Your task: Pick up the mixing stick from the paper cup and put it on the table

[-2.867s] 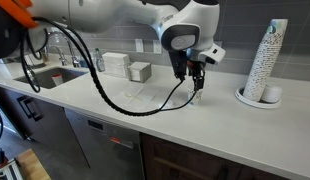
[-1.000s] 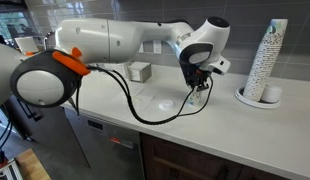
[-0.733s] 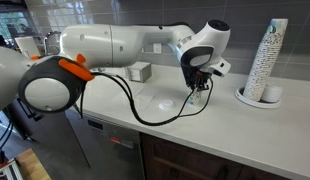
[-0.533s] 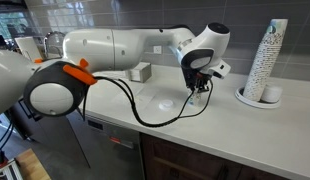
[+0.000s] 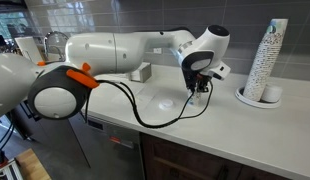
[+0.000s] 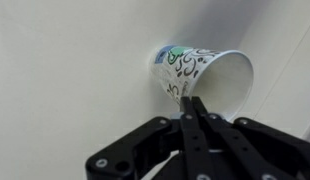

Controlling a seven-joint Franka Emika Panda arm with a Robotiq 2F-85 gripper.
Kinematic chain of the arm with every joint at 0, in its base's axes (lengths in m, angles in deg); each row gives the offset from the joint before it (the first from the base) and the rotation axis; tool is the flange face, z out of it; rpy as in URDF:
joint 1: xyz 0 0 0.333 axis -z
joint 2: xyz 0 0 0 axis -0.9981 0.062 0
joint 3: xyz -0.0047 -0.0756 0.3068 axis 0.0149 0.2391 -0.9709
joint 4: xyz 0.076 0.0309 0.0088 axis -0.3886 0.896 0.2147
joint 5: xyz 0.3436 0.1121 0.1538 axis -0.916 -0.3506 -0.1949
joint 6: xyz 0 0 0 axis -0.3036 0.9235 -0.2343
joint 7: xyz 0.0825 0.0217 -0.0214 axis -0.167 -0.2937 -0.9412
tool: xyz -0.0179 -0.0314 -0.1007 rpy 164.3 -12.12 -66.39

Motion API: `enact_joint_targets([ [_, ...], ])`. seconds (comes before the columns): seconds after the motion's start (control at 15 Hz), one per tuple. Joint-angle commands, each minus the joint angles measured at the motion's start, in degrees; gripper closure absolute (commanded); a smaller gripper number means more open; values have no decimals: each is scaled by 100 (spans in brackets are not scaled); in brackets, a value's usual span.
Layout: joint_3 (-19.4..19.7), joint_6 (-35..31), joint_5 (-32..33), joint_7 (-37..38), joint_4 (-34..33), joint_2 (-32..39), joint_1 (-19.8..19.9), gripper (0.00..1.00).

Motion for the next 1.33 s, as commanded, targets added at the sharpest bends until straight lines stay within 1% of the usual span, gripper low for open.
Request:
enact_joint_targets([
  [0.0,44,245,54,212,-166,56,9,99],
  [0.67,23,325,24,278,-88,-113,16,99],
  [1.27,47,319,60,240,-177,87,12,99],
])
